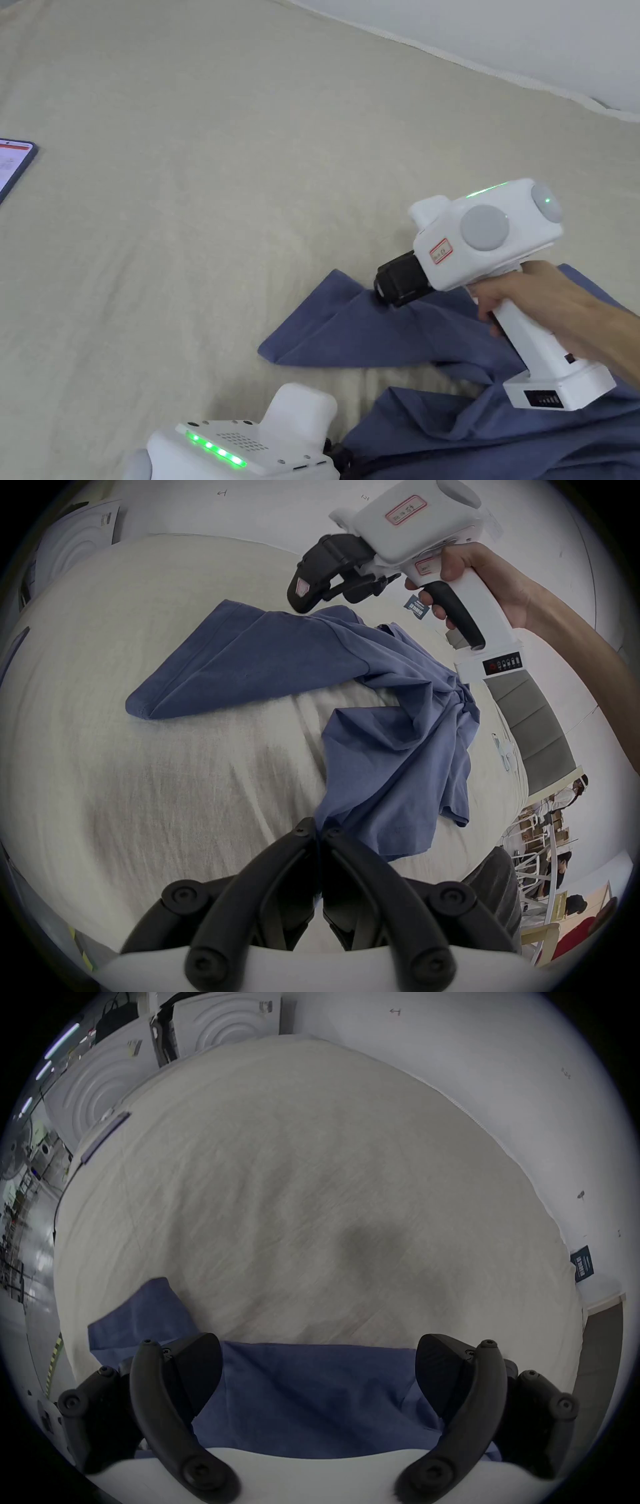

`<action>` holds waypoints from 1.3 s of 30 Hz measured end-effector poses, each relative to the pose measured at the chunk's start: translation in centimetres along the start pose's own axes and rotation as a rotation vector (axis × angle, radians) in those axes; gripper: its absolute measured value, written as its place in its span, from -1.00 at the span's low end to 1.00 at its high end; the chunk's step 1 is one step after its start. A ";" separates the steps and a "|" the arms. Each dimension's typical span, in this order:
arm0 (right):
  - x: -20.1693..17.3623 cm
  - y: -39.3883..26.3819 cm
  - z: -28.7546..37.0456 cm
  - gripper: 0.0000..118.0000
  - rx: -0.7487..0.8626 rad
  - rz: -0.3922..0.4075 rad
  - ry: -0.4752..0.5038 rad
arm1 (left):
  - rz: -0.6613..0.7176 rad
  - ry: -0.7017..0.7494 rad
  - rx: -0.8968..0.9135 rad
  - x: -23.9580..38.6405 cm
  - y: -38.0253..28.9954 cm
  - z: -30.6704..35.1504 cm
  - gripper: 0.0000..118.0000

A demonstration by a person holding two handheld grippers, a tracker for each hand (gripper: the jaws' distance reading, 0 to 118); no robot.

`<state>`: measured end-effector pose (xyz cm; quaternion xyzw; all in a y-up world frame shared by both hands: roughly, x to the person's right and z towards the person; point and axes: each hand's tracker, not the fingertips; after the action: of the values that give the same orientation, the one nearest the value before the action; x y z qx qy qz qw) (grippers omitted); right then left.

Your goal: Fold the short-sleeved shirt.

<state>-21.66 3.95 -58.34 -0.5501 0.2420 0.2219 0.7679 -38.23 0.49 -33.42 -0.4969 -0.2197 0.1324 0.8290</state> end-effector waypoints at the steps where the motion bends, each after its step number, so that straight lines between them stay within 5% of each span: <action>1: -0.4 -0.1 -0.4 0.86 -0.003 0.012 0.011 | 0.002 -0.001 0.000 0.0 0.0 0.0 -1.00; 6: -0.6 -0.5 -1.9 0.65 -0.005 -0.002 0.025 | -0.003 0.004 -0.010 0.1 0.1 -0.1 -1.00; 7: 0.0 -0.4 -1.4 0.39 0.008 -0.016 0.076 | 0.000 0.006 -0.012 0.2 0.1 0.0 -1.00; 8: 0.6 -0.4 -0.2 -0.13 0.040 -0.024 0.072 | 0.002 0.006 -0.014 0.3 0.2 0.2 -1.00; 9: 0.8 -0.4 0.5 -0.94 0.071 -0.024 0.010 | 0.001 0.004 -0.022 0.4 0.2 0.2 -1.00; 17: 2.5 -3.9 8.8 -0.94 0.191 -0.129 -0.039 | 0.028 0.037 0.019 2.3 1.3 3.5 -1.00; 21: 4.8 -7.5 16.9 -0.94 0.292 -0.174 -0.147 | 0.029 0.070 0.100 3.7 3.7 7.0 -1.00; 33: 12.2 -26.2 43.8 -0.94 0.592 -0.491 -0.461 | -0.064 0.295 0.373 9.7 15.2 18.6 -1.00; 39: 11.9 -31.4 49.8 -0.94 0.737 -0.583 -0.483 | -0.143 0.352 0.485 14.8 19.4 24.2 -1.00</action>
<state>13.07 42.98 -28.66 -0.2212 -0.0427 0.0198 0.9741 -37.42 34.65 -37.13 -0.2832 -0.0694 0.0341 0.9559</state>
